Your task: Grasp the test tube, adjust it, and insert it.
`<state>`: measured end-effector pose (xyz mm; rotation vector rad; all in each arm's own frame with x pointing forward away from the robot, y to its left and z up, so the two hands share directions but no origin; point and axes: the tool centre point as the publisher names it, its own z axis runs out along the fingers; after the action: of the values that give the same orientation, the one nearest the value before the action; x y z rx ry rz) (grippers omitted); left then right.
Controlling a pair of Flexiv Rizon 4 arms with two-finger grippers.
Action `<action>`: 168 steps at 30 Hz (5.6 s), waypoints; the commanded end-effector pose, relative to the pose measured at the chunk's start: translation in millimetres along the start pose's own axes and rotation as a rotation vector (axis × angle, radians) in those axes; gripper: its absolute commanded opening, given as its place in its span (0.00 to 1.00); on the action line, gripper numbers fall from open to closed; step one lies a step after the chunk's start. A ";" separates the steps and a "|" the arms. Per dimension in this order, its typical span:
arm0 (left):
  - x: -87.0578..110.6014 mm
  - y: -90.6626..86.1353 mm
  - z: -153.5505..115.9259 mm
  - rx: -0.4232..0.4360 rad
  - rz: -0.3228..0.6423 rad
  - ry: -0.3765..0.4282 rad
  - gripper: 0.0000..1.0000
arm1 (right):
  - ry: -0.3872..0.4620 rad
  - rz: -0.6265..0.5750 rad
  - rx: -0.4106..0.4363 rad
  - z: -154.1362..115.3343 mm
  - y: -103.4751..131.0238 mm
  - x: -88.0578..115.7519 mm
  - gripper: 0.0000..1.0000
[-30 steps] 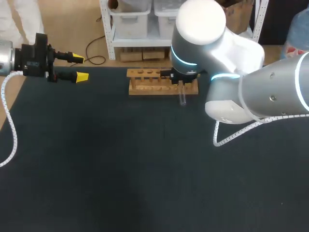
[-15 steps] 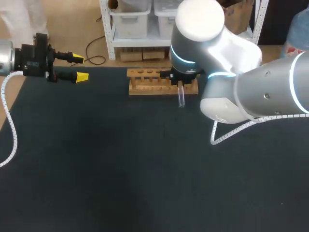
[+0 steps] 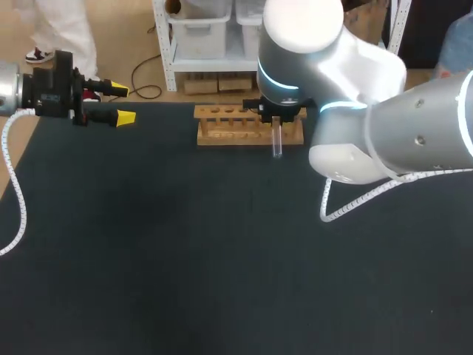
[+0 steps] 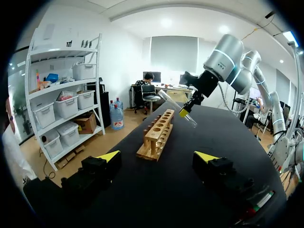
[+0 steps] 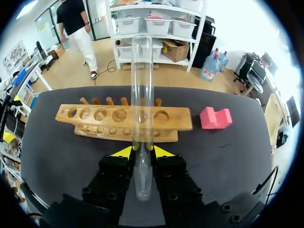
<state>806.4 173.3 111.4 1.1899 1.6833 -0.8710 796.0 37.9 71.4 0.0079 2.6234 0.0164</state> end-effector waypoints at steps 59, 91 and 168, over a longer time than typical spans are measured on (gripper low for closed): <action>1.4 -0.2 -0.2 -0.001 0.004 -0.005 1.00 | -0.098 0.004 0.031 -80.0 -20.4 21.2 0.00; 1.4 -0.2 -0.2 -0.001 0.004 -0.005 1.00 | -0.098 0.004 0.031 -80.0 -20.4 21.2 0.00; 1.4 -0.2 -0.2 -0.001 0.004 -0.005 1.00 | 0.067 -0.008 0.051 19.5 2.0 10.5 0.00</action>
<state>806.4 173.3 111.4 1.1899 1.6833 -0.8710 793.2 39.3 50.8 0.0148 2.6847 -0.0534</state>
